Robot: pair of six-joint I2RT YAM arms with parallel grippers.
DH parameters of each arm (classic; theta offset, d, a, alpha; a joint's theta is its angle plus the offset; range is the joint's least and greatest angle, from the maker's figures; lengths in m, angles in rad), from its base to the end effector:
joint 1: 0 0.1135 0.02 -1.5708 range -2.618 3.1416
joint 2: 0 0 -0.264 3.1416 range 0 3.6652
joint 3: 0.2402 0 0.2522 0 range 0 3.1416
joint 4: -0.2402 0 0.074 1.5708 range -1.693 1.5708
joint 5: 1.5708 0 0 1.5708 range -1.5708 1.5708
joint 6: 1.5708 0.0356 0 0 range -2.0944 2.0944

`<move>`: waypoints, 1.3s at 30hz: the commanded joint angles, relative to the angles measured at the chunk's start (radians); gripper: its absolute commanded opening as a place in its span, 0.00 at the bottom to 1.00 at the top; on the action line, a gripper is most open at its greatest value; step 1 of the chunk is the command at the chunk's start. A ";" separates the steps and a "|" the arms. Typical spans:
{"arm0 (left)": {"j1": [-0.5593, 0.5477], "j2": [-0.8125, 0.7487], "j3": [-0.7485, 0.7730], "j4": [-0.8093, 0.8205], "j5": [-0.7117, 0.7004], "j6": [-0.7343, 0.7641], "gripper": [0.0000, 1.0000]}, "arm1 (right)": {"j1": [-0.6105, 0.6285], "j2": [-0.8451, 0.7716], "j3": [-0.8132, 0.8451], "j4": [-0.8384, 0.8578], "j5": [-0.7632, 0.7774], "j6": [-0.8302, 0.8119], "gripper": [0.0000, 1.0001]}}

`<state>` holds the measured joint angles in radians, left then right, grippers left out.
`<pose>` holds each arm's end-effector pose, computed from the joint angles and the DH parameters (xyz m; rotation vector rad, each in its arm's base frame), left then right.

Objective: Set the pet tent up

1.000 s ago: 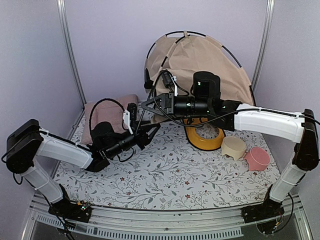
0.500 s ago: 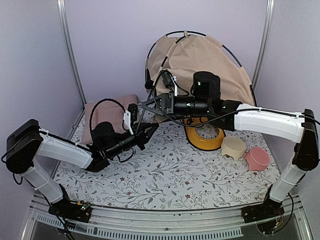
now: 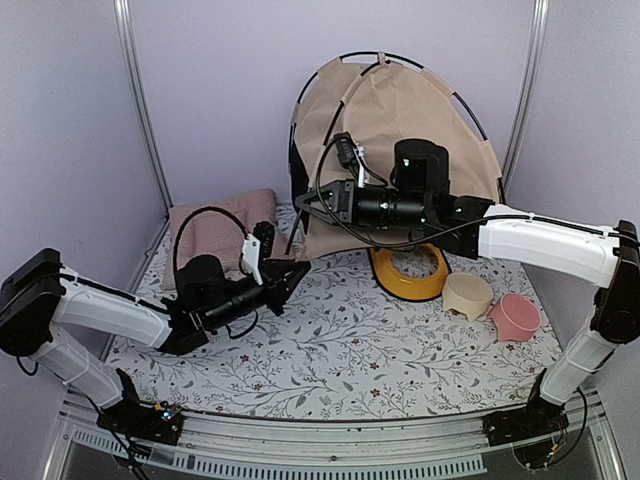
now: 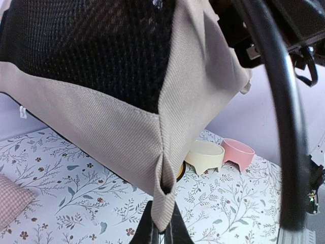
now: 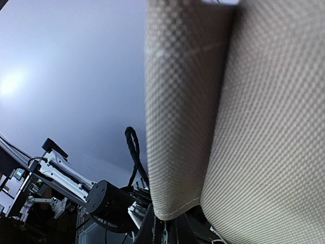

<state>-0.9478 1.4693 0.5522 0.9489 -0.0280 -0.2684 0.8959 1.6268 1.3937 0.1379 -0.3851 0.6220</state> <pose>0.1755 -0.2426 0.2217 0.5165 1.5315 -0.9346 0.2354 0.3156 0.3687 -0.5784 1.7910 1.4215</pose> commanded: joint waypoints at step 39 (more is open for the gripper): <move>-0.083 -0.130 0.020 -0.249 -0.091 0.122 0.00 | -0.032 0.006 -0.001 -0.040 0.309 -0.083 0.00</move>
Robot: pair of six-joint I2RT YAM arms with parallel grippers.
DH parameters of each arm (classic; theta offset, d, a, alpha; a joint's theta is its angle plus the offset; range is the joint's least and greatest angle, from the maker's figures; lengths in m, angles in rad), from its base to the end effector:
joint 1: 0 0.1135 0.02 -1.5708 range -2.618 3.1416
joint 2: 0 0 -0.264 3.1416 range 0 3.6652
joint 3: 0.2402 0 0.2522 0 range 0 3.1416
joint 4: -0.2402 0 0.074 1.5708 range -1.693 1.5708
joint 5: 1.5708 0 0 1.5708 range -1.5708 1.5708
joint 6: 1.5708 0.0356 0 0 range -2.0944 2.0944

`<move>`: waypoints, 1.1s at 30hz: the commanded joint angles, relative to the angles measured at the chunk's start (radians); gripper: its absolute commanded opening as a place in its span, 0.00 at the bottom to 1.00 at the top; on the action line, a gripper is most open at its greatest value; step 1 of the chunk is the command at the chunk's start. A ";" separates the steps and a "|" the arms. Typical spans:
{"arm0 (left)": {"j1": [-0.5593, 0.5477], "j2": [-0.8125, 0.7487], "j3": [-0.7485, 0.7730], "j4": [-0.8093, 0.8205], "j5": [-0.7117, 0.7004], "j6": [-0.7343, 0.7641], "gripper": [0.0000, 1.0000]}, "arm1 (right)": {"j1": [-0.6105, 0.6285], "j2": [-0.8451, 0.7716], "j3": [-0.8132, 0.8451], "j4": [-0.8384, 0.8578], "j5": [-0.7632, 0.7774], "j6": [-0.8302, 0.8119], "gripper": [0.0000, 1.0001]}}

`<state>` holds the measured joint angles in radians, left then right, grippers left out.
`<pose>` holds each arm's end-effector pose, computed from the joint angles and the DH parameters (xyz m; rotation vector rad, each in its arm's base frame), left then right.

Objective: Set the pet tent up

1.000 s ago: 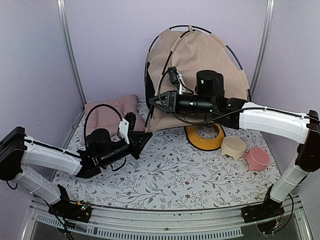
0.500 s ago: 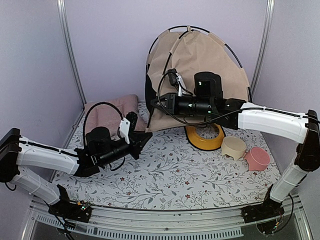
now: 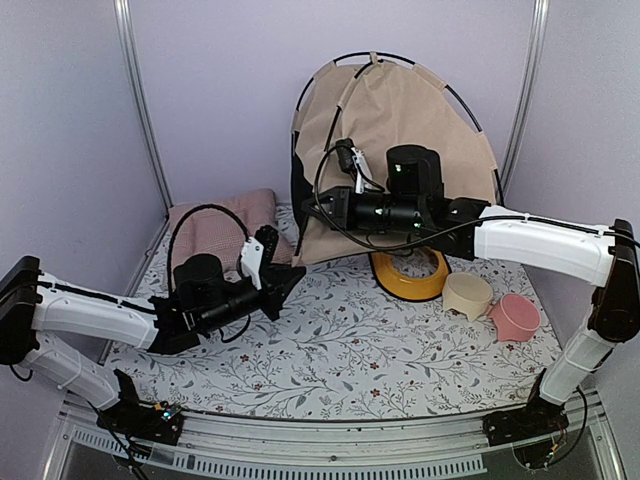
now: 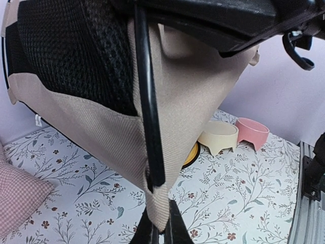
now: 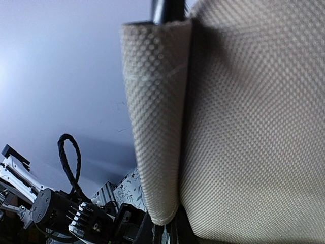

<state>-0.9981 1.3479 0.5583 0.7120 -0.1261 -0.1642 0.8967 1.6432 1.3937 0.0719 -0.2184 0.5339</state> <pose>0.1586 -0.2377 0.2308 0.5990 1.5982 -0.7756 0.2426 0.3160 0.3552 -0.5156 1.8425 1.2029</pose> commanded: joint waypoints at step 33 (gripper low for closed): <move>-0.046 -0.041 0.093 -0.123 -0.058 0.023 0.00 | 0.020 0.044 0.001 -0.035 0.101 -0.047 0.00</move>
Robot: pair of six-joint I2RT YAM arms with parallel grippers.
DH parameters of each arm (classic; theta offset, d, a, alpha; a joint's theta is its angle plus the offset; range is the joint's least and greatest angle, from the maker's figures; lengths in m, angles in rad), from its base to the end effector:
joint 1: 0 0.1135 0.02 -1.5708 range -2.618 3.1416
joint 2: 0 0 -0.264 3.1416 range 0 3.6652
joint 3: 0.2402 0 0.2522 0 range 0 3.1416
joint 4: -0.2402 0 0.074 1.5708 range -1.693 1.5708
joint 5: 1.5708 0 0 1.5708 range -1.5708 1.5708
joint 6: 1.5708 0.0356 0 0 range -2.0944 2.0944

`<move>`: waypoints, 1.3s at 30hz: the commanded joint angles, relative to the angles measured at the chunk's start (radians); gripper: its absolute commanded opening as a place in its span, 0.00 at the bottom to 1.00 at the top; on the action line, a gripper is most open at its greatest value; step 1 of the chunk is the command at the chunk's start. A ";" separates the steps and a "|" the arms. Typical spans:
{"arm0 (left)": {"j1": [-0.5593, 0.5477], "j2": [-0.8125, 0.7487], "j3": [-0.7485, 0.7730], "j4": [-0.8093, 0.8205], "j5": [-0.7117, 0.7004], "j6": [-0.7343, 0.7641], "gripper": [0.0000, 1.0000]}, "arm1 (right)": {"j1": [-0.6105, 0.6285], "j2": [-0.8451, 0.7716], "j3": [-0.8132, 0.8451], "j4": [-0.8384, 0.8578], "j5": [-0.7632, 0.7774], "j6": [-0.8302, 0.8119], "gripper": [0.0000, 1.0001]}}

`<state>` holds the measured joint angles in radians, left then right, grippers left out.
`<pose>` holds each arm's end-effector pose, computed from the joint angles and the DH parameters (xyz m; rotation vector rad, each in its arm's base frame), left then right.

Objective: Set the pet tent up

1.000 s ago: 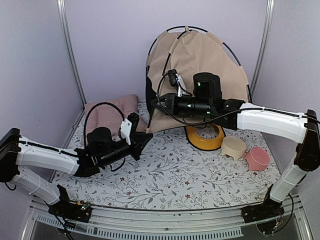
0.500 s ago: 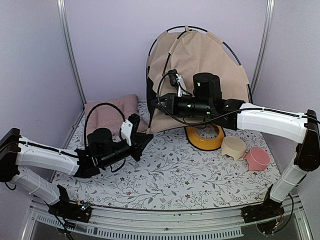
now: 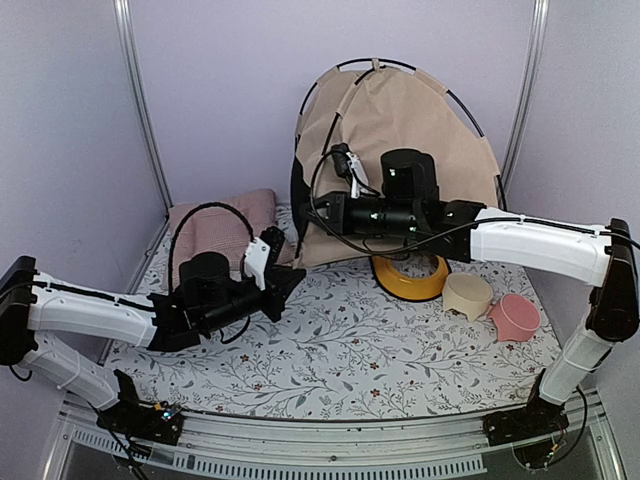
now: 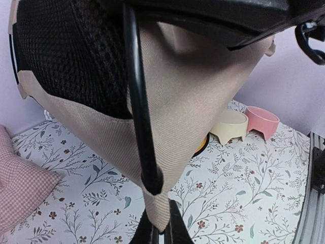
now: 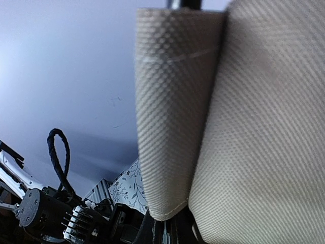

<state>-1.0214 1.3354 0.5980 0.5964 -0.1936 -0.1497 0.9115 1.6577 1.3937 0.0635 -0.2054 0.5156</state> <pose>0.1562 -0.2420 0.2346 0.6065 1.6523 -0.6995 0.2403 0.3220 0.3488 -0.5381 1.8576 1.1809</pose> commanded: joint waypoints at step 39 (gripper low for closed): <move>0.056 -0.074 0.075 -0.265 0.020 0.023 0.00 | 0.047 0.100 -0.118 -0.065 0.122 -0.024 0.00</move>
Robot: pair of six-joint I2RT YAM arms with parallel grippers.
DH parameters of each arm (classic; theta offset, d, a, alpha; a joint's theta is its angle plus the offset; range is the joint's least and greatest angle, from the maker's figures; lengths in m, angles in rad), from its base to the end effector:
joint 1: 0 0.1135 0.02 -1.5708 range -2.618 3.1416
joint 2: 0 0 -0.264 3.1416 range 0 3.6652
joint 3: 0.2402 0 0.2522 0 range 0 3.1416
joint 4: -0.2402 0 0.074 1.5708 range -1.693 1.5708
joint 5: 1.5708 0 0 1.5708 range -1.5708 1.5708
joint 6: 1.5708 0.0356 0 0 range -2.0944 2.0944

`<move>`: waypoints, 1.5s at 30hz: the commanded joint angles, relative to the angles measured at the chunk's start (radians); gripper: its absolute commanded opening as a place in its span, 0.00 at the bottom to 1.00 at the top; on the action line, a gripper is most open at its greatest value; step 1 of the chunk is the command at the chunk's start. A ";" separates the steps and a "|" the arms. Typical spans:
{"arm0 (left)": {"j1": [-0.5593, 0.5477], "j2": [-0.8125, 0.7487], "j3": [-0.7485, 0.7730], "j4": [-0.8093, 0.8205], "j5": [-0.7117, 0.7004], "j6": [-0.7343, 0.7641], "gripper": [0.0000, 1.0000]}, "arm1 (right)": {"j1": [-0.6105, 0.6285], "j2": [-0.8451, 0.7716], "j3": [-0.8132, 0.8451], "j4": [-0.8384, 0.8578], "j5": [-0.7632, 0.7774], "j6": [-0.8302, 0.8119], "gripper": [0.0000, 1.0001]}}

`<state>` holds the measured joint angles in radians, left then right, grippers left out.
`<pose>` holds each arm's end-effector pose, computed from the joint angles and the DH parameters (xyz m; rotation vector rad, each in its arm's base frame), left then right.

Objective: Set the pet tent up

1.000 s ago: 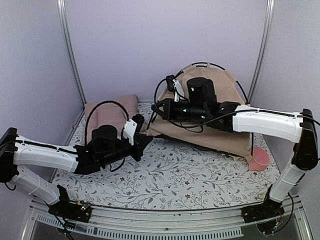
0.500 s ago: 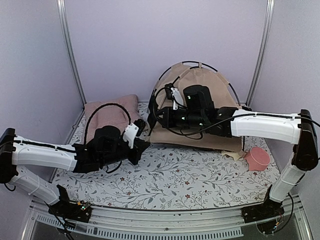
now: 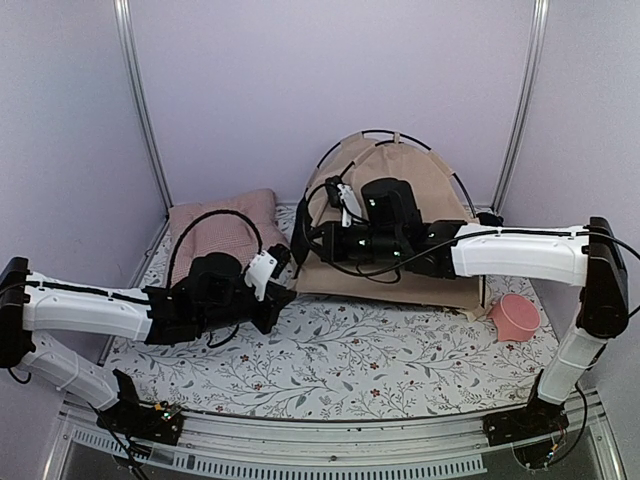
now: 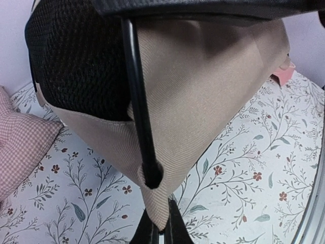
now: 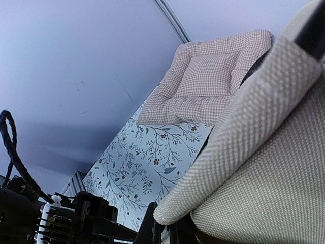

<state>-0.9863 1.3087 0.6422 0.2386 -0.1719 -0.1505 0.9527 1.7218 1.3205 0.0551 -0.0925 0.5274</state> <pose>0.1598 -0.2305 0.2189 0.7221 1.9036 -0.5560 0.2358 0.3374 0.2969 -0.5025 2.0086 1.0508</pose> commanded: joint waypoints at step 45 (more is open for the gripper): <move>0.134 0.059 -0.069 0.100 0.124 -0.154 0.21 | 0.102 0.283 -0.192 0.100 0.187 -0.029 0.00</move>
<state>-0.8619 1.3491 0.5755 0.2905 -0.0662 -0.2821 1.0302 1.9469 1.1645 0.2234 0.0170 0.5091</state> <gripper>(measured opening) 0.204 0.056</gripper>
